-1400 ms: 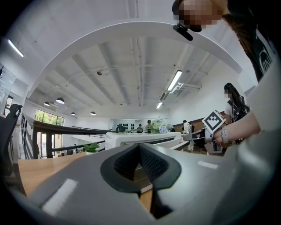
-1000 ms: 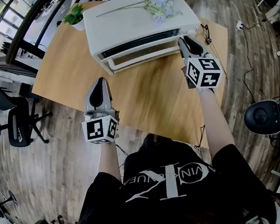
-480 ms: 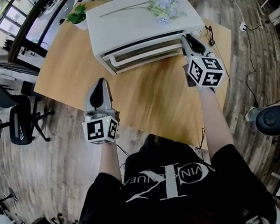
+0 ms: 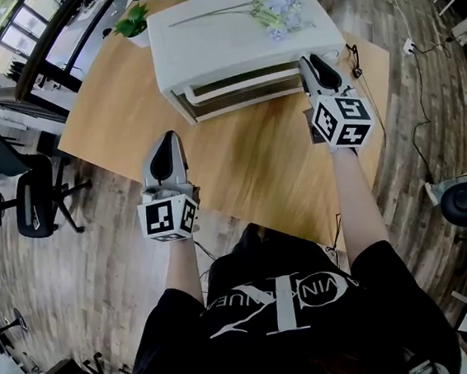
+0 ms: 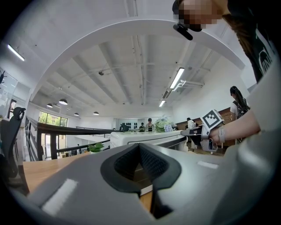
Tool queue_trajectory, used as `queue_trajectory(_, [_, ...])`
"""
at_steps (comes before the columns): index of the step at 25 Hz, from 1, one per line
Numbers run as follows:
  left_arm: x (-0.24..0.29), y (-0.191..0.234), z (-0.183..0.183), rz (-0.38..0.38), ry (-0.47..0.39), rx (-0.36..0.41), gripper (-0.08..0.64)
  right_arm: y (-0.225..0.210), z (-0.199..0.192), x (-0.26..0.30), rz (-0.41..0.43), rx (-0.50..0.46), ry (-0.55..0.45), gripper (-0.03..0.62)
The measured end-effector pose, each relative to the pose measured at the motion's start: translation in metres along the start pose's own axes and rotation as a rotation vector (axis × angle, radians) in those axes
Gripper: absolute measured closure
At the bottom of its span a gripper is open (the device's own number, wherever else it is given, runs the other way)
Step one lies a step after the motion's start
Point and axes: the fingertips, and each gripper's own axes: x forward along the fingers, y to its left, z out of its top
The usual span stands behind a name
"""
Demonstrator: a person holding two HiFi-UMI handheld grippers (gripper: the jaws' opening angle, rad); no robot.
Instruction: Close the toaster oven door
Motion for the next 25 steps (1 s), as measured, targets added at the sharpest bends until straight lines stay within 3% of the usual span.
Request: queue_trajectory(25, [0.005, -0.021, 0.001, -0.063, -0.019, -0.001, 0.549, -0.017, -0.008, -0.065, -0.062, -0.039, 0.019, 0.538])
